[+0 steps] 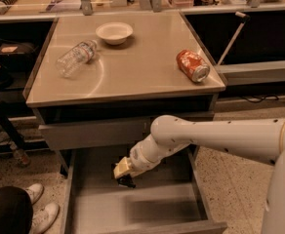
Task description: Place rxbar chocolate into middle drawer
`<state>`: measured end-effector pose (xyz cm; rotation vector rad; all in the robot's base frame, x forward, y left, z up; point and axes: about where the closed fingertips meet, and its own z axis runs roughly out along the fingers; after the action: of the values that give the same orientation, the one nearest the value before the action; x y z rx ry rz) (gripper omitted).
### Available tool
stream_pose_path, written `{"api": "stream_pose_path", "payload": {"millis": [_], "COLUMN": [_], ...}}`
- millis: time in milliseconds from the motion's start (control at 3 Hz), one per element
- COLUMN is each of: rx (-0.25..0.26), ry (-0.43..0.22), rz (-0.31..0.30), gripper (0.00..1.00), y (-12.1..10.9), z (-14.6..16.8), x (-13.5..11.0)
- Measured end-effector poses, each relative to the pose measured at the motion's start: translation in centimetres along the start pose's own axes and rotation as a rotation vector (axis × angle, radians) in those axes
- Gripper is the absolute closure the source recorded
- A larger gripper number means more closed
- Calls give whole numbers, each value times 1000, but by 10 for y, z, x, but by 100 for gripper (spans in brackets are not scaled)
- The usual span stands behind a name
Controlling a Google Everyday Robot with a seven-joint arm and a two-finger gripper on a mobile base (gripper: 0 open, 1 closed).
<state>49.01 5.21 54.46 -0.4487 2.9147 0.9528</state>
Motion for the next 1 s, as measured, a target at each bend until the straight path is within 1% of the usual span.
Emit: {"api": "stream_pose_path", "payload": {"millis": [333,667,1000], "rx": [-4,-2,38], "ry": [5,5,-8], "rz": [5,19,110], "gripper": [100,100,100], "y": [-2,-5,-32], "z": [4,10,35], "x": [1,9,24]}}
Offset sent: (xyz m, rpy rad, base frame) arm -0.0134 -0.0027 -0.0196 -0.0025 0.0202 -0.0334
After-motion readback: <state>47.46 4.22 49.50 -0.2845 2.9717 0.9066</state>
